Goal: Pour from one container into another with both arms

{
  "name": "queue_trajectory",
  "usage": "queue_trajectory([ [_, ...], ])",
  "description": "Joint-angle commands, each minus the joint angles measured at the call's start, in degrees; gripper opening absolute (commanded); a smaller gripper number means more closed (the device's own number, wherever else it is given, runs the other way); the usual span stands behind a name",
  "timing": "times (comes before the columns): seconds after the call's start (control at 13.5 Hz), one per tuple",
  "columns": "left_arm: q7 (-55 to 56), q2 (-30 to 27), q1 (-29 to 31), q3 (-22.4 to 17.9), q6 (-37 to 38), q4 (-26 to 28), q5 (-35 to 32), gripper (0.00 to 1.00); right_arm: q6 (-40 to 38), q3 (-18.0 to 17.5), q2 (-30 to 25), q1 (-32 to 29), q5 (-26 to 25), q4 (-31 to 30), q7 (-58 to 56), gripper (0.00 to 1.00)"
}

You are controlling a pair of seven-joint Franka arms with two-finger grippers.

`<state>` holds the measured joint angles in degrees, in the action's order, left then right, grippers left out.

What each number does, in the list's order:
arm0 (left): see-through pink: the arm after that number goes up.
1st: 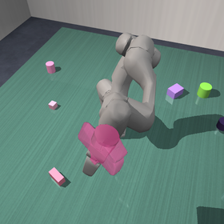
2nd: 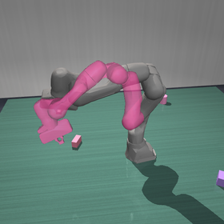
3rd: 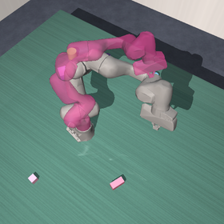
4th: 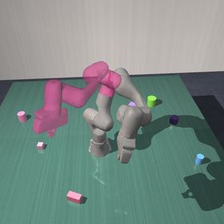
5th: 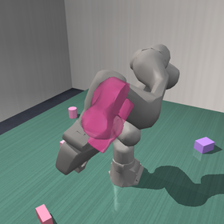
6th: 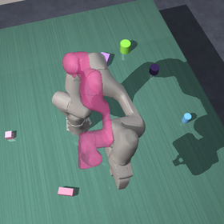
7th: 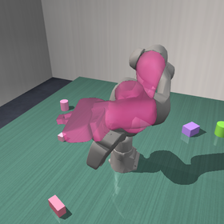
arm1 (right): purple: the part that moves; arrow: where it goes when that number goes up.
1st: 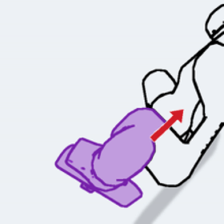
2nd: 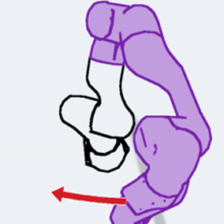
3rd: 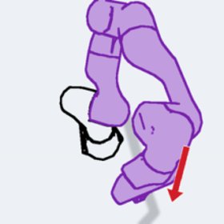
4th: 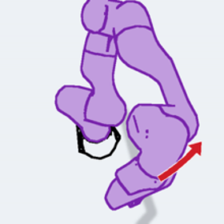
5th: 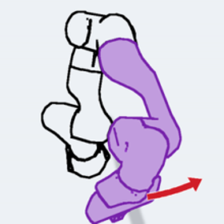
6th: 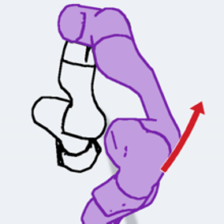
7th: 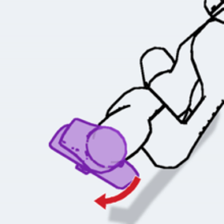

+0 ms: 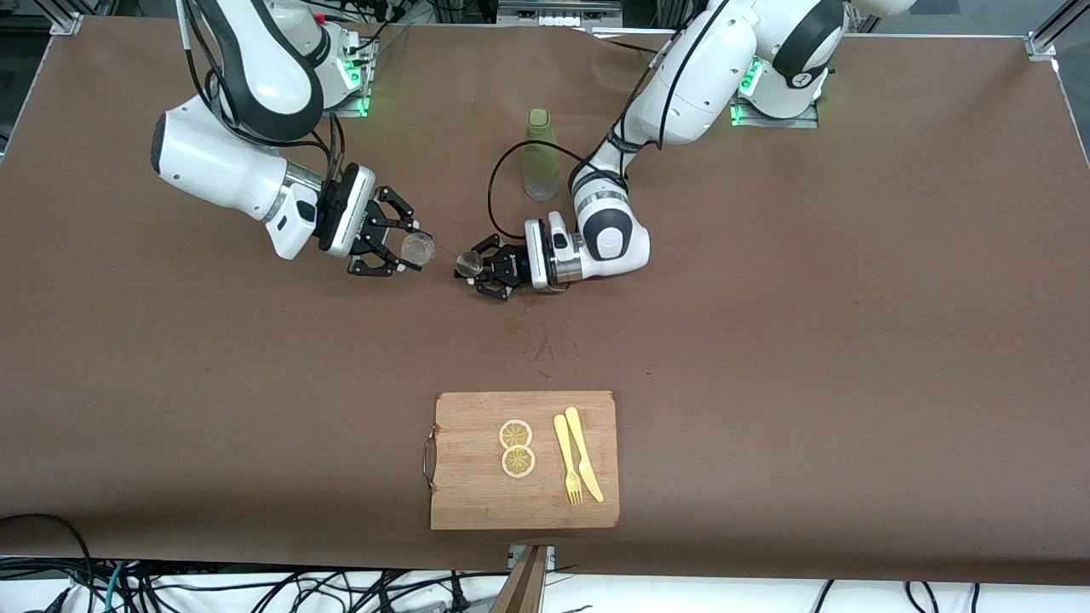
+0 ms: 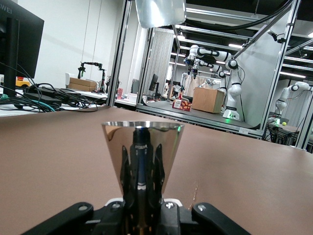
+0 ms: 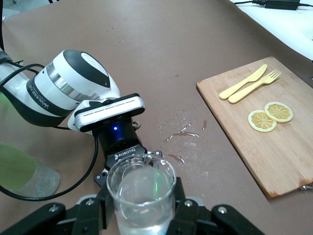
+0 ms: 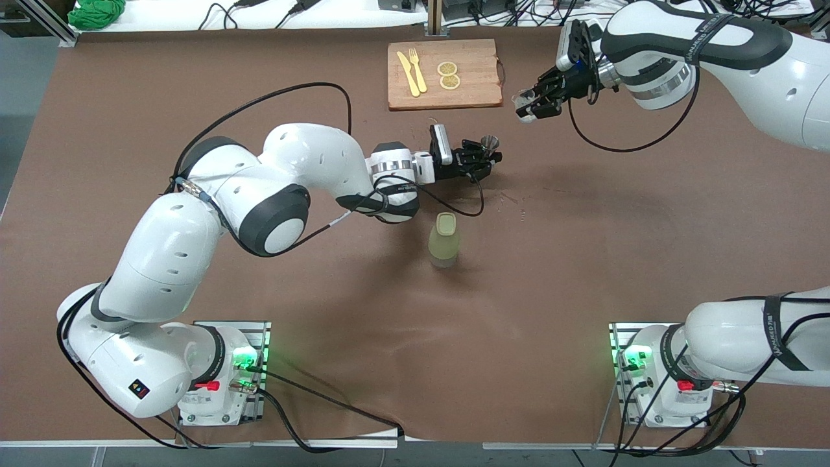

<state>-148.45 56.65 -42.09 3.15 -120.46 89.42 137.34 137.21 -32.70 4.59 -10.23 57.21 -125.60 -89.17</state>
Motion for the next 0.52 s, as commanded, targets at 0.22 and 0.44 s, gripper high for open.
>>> queue_trajectory([
  [0.22,-2.7,0.4,-0.7,-0.3,-0.5,-0.9,2.2,0.00,3.9,-2.1,-2.4,0.3,-0.9,-3.0,2.7,0.34],
  [0.44,-2.8,0.7,-0.7,-0.3,-0.5,-0.8,2.1,0.00,4.3,-3.2,-2.7,0.3,-5.1,-2.9,7.1,0.34],
])
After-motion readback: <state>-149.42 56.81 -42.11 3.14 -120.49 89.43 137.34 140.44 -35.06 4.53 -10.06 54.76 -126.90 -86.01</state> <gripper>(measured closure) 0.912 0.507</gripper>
